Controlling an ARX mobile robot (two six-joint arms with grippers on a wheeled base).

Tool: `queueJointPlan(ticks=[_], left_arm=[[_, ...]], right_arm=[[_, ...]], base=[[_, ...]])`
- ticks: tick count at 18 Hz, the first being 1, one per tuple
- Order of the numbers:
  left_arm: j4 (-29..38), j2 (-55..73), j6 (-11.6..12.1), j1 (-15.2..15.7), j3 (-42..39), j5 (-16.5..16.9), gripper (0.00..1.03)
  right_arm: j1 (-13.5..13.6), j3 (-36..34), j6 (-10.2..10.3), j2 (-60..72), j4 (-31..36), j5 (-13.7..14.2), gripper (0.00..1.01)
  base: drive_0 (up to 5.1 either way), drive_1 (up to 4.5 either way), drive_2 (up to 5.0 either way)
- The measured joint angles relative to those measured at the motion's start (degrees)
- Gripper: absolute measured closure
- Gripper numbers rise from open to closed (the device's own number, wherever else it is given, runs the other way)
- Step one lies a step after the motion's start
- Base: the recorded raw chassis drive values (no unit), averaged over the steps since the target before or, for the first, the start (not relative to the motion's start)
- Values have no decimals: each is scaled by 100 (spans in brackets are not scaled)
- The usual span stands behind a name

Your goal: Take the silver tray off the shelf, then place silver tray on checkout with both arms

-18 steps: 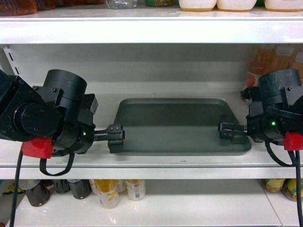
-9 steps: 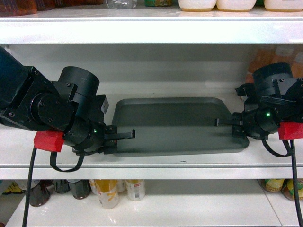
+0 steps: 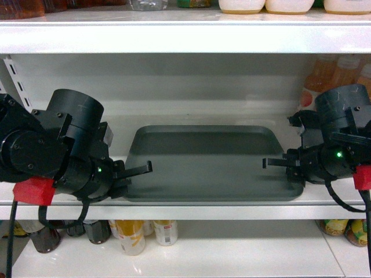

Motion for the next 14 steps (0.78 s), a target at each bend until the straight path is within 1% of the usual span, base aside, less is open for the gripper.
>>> queueJointPlan(ticks=[2, 4, 5, 7, 8, 11, 12, 13, 14], left_arm=[[111, -361, -52, 2, -525, -28, 100], [229, -831, -66, 0, -1062, -46, 100], [334, -1198, -83, 2, -1346, -70, 100], [343, -1961, -98, -17, -1720, -125, 100], [341, -2284, -92, -59, -1853, -151, 100], [142, -3265, -79, -205, -2376, -238, 100], [44, -3508, -72, -232, -2511, -243, 100], [-13, -3759, -74, -264, -2645, -232, 100], [15, -3877, -44, -297, -2699, -249, 100]], right_arm=[[76, -605, 7, -352, 273, 28, 97], [138, -1268, 98, -809, 560, 4, 97], [146, -1644, 188, -1119, 697, 0, 97], [144, -2262, 334, -1849, 964, -63, 97], [144, -2507, 361, -2214, 1078, -59, 97], [131, -3340, 422, -3359, 1132, -92, 97], [127, -3598, 463, -3672, 1075, -149, 97], [129, -3858, 481, -4030, 1051, -140, 97], [138, -4028, 450, -4242, 1217, -68, 97]], base=[[0, 0, 0], [0, 0, 0], [0, 0, 0], [0, 0, 0], [0, 0, 0], [0, 0, 0], [0, 0, 0], [0, 0, 0], [0, 0, 0]])
